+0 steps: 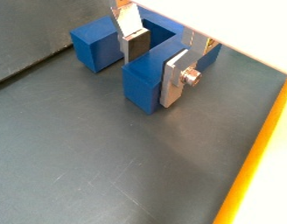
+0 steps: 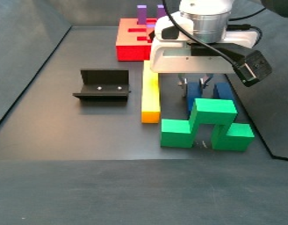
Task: Pick up the blue object. Move up. Place the blue object on the fixture. Regrasp the blue object. Move to above the board. Insert the blue object.
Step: Pick up the blue object.
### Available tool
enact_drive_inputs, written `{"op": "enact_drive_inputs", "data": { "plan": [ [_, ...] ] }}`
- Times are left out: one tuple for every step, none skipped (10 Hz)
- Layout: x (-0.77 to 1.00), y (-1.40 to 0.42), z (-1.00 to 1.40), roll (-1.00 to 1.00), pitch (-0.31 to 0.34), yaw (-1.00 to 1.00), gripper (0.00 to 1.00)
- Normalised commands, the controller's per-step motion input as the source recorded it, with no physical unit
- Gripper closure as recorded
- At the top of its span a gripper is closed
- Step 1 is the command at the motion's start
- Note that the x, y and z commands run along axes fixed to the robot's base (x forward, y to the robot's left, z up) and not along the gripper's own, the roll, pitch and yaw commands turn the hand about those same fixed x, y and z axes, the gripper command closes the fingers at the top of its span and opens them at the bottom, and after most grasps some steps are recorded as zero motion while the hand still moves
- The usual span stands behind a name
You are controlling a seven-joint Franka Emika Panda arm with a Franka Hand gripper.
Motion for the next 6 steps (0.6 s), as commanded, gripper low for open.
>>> {"op": "enact_drive_inputs", "data": {
  "plan": [
    [0.00, 0.00, 0.00, 0.00, 0.000, 0.00, 1.00],
    [0.00, 0.00, 0.00, 0.00, 0.000, 0.00, 1.00],
    [0.00, 0.00, 0.00, 0.00, 0.000, 0.00, 1.00],
    [0.00, 0.00, 0.00, 0.00, 0.000, 0.00, 1.00],
    [0.00, 0.00, 0.00, 0.00, 0.000, 0.00, 1.00],
    [0.00, 0.00, 0.00, 0.00, 0.000, 0.00, 1.00]
  ]
}}
